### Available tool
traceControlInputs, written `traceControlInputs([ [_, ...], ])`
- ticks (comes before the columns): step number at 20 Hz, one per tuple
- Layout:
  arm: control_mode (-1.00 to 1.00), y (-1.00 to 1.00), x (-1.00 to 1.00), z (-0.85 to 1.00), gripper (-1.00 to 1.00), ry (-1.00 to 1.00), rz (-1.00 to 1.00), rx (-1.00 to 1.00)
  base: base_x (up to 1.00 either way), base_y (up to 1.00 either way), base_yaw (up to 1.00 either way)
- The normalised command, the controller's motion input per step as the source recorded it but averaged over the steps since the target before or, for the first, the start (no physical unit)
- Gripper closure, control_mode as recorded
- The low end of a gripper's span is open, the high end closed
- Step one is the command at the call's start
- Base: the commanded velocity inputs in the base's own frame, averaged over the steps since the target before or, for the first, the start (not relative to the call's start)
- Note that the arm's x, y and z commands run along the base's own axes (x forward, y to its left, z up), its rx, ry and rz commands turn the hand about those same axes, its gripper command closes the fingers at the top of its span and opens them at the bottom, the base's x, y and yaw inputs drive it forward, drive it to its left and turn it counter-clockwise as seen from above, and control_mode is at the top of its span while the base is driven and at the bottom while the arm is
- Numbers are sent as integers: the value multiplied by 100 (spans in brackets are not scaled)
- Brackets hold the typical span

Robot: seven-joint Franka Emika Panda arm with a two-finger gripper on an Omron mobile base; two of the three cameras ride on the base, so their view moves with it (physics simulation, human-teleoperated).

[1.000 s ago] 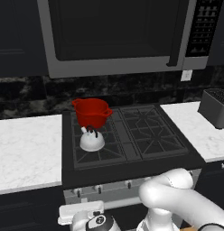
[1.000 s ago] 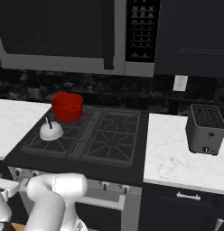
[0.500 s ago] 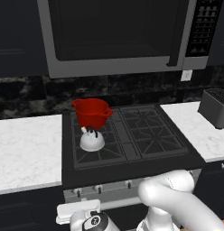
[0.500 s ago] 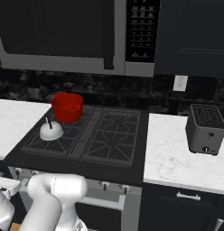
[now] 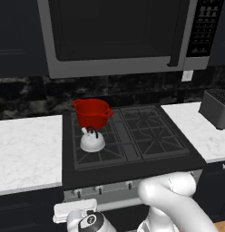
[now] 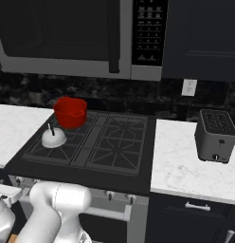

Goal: Pick the kettle from the counter and place it on a stove burner. Then turn the burner on.

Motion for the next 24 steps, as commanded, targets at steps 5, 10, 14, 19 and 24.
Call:
traceControlInputs([
  [5, -100, 2, 10, -22, -100, -2, 0, 0, 0, 0, 0],
  [10, -100, 0, 5, -29, -100, -5, 0, 0, 0, 0, 0],
  [14, -100, 1, 11, -16, -100, -2, 0, 0, 0, 0, 0],
  [19, -100, 5, 15, 0, -100, -1, 0, 0, 0, 0, 0],
  [24, -100, 6, 16, 0, -100, -1, 0, 0, 0, 0, 0],
])
